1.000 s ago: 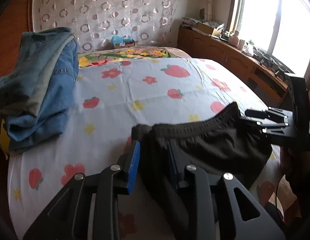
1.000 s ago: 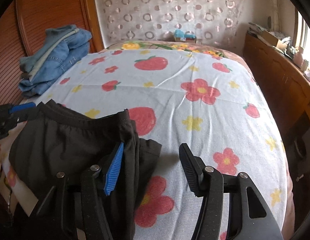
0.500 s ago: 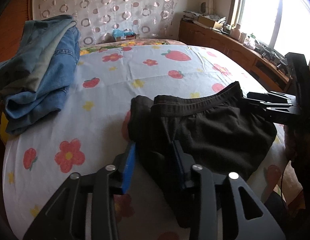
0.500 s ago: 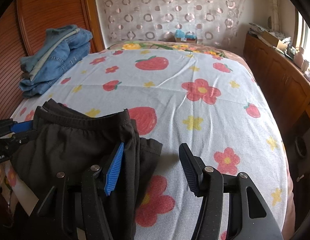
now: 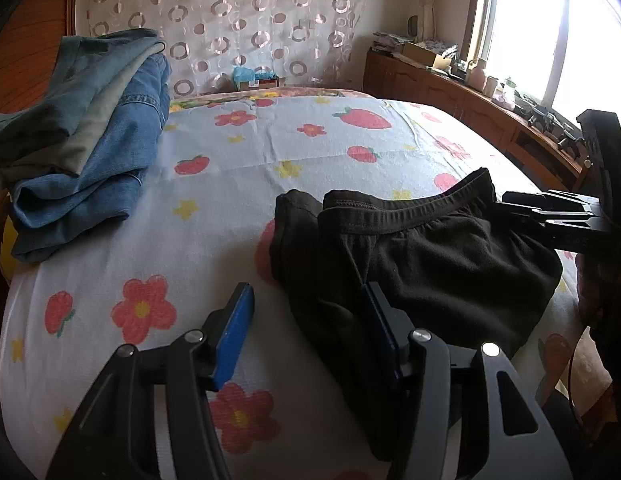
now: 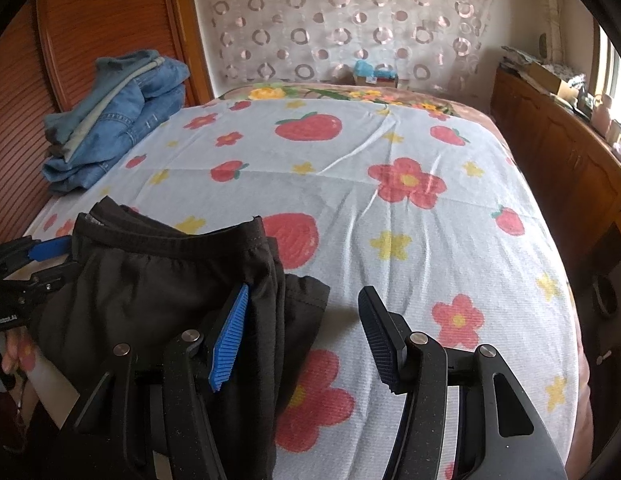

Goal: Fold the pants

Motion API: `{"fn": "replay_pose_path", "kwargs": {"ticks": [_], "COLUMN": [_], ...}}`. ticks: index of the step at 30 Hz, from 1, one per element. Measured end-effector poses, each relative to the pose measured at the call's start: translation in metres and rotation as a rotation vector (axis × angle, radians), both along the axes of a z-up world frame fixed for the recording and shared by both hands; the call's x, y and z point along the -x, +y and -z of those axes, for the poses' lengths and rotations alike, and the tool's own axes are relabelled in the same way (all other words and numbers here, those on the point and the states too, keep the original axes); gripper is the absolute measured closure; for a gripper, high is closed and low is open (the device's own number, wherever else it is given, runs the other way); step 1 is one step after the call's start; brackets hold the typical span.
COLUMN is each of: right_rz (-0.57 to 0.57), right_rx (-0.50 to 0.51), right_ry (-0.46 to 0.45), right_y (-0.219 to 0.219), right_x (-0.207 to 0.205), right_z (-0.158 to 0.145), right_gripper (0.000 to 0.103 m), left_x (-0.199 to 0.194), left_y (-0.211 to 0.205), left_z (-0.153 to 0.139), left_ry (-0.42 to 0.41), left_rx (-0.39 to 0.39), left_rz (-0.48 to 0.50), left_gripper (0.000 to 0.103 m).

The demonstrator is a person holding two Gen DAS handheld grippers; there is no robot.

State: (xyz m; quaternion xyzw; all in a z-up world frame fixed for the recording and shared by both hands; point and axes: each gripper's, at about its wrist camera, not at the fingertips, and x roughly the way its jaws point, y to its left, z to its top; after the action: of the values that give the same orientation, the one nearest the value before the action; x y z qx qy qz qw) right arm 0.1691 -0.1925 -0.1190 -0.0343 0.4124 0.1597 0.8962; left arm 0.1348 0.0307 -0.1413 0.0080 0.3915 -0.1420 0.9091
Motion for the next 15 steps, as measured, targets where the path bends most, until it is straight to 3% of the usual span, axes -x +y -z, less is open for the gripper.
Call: {"fn": "replay_pose_path", "kwargs": {"ticks": [6,15], "right_rz": [-0.010,-0.065], "right_rx": [0.008,-0.007], "right_ry": [-0.005,0.039], "right_y": [0.0016,0.0085], "right_x": [0.0013,0.0042], "right_z": [-0.0009,-0.0017], "right_gripper": [0.038,0.037], "left_x": [-0.0003,-0.0003], "left_y": [0.0004,0.0005], "left_z": [0.0005,0.0008], "left_ry": [-0.004,-0.004], "left_rx": [0.001,0.001], "left_rz": [0.000,0.000], "left_gripper": [0.047,0.047]}}
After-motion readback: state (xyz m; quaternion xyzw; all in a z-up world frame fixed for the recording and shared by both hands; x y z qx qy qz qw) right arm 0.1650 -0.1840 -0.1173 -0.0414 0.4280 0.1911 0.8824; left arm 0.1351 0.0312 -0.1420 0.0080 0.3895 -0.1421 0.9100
